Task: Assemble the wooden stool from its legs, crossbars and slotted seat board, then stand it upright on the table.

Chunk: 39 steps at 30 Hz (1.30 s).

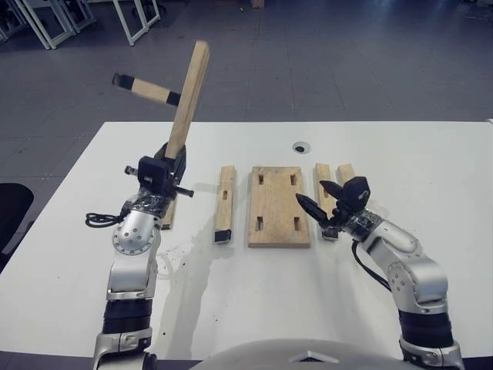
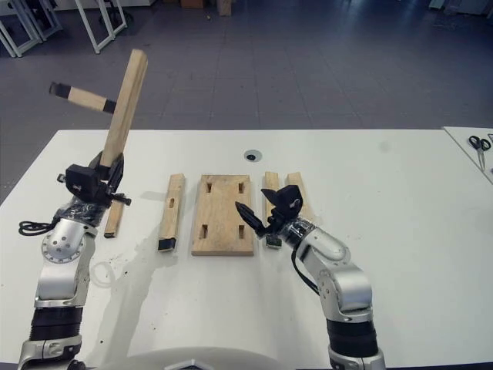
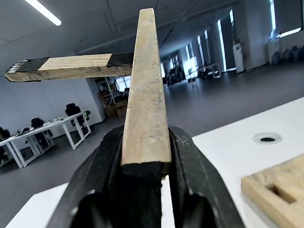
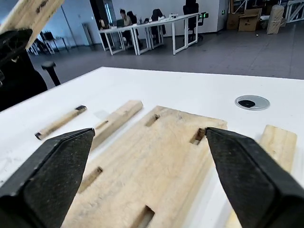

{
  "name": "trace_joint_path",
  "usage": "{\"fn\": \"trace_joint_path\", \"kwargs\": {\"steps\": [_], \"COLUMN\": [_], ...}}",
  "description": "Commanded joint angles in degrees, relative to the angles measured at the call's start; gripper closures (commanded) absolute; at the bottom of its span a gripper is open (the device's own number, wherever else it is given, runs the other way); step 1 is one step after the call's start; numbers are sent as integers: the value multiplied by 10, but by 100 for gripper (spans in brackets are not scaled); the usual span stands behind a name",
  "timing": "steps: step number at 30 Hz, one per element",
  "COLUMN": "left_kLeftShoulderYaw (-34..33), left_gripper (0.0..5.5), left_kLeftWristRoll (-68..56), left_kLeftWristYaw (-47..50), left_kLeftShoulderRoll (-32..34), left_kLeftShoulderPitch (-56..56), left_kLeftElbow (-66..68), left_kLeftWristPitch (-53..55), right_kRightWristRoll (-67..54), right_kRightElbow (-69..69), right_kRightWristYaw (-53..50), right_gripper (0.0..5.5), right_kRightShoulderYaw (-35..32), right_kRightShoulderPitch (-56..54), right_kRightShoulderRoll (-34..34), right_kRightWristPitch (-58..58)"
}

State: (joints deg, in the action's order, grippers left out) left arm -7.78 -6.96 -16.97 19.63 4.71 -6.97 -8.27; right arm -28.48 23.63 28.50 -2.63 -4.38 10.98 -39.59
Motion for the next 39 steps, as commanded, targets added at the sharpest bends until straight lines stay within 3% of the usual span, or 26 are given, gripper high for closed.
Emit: {"fn": "trace_joint_path", "kwargs": {"steps": [1,6,13,23,39], "left_kLeftShoulderYaw": [29,93,153,180,158], "left_gripper": [446,446,446,446,446], "left_kLeftWristRoll": [-45,-75,-39,10,-8], "left_kLeftWristYaw": [-64,-146,-190,-210,-234], "left_kLeftShoulderRoll": [0,-7,0,23,67], "left_kLeftShoulderPitch": [25,18,22,10,13], "left_kLeftElbow": [-25,-57,-90,-86,-61], "left_kLeftWristPitch": [-34,-60,-95,-138,-159], "right_kRightWristRoll": [-145,-395,-601,-630,-597], "right_kRightElbow": [32,36,7,22,41], "right_kRightWristYaw": [-32,-99,-234,-267,-203], "right_gripper": [57,57,57,57,339], "right_kRightShoulderYaw": [-59,-112,-115,-68,-39], "right_kRightShoulderPitch": [-36,-58,-89,-112,-91], "right_kRightShoulderRoll": [-26,-41,-32,-4,54], "right_kRightWristPitch": [-101,-196,-173,-107,-79]}}
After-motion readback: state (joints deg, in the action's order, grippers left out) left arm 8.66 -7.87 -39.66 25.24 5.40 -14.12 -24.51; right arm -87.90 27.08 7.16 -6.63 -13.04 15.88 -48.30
